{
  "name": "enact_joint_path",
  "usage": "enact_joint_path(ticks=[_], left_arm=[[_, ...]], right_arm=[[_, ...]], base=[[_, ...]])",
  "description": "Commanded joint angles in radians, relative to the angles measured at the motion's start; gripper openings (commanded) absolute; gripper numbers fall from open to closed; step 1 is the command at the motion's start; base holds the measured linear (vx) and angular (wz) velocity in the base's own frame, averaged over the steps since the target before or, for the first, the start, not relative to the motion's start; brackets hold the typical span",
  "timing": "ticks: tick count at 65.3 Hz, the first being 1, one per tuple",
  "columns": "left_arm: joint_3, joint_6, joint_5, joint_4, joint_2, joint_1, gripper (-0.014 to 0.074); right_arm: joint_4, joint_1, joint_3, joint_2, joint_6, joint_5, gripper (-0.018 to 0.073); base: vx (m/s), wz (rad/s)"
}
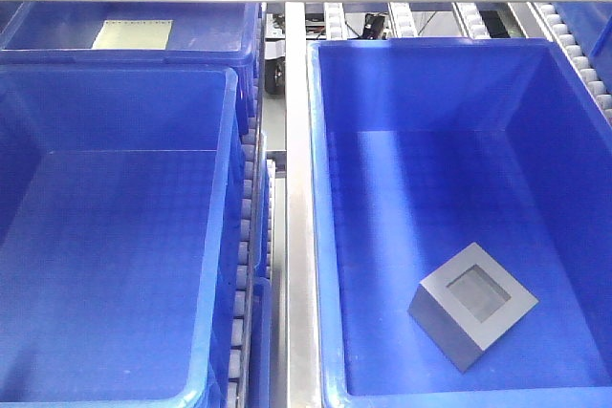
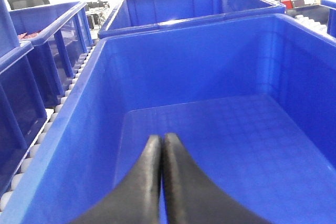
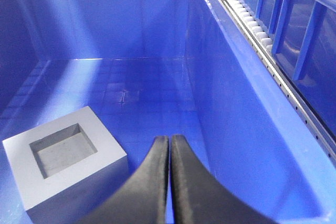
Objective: Sort gray base to blue bin
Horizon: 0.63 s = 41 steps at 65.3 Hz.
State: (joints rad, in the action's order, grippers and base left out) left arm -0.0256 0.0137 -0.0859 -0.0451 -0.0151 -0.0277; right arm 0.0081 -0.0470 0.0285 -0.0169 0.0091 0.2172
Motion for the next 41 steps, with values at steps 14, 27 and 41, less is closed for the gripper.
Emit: enact_joint_path(ticks=[14,27,41], left_arm=[[0.021,-0.002,0.075,0.002,-0.011,0.002,-0.0006],[0.021,-0.002,0.075,0.002,-0.011,0.002,-0.0006],[0.021,-0.002,0.075,0.002,-0.011,0.002,-0.0006]], right_arm=[[-0.008,0.0,0.0,0.001,-0.009,-0.07,-0.0005],[-0.008,0.0,0.0,0.001,-0.009,-0.07,-0.0005],[-0.008,0.0,0.0,0.001,-0.009,-0.07,-0.0005]], base=[[0.0,0.0],[0.0,0.0],[0.0,0.0]])
